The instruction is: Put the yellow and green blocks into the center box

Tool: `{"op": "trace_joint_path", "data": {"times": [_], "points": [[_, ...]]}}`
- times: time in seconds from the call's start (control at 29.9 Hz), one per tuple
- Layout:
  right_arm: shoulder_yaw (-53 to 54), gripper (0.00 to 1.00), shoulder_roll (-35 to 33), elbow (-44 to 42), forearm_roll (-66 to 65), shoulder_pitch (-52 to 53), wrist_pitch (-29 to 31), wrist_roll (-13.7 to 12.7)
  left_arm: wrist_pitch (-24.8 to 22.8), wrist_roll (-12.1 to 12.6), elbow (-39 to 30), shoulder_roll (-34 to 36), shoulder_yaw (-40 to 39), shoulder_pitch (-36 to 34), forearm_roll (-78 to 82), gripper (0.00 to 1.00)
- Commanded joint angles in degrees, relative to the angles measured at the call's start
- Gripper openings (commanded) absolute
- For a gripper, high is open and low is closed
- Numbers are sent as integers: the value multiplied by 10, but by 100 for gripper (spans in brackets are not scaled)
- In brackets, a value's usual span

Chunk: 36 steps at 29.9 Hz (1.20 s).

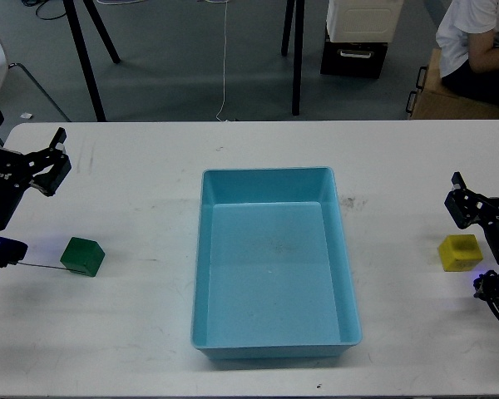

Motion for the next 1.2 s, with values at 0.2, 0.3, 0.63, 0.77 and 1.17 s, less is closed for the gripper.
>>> {"op": "trace_joint_path", "data": {"times": [0.2, 0.3, 0.63, 0.77, 1.17], "points": [[0, 100, 1, 1, 0, 2, 0, 1, -1, 3, 0, 1, -2, -2, 7, 100], [0, 100, 0, 1, 0, 2, 0, 1, -6, 3, 0, 1, -2, -2, 7, 100], [0, 100, -1, 7, -1, 1, 0, 1, -6, 3, 0, 2, -2, -1, 6, 100], [-1, 100, -1, 7, -2, 2, 0, 1, -7, 3, 0, 3, -2, -1, 7, 100], [-6, 100, -103, 40, -45, -6, 0, 2, -6, 1, 0, 27, -1, -1, 9, 100]]}}
